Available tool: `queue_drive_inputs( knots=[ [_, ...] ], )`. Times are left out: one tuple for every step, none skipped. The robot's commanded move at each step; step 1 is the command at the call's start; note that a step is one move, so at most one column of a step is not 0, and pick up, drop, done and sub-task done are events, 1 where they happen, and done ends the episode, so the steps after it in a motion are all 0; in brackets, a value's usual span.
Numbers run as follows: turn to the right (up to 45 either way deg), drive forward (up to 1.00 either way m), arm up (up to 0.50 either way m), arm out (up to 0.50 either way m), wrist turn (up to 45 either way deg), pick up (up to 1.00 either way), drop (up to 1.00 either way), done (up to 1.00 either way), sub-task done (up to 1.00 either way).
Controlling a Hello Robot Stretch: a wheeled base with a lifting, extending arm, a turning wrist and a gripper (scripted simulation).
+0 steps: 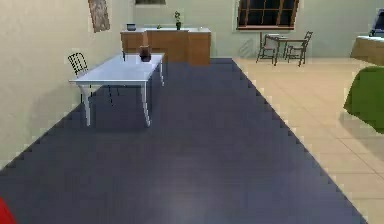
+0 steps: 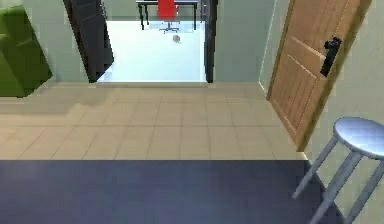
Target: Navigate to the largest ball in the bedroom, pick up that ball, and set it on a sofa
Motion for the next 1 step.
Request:
queue_drive_inputs(
  knots=[
    [45.0,0.00,0.00,0.00,0.0,0.00,0.00,0.00,0.00]
  ],
)
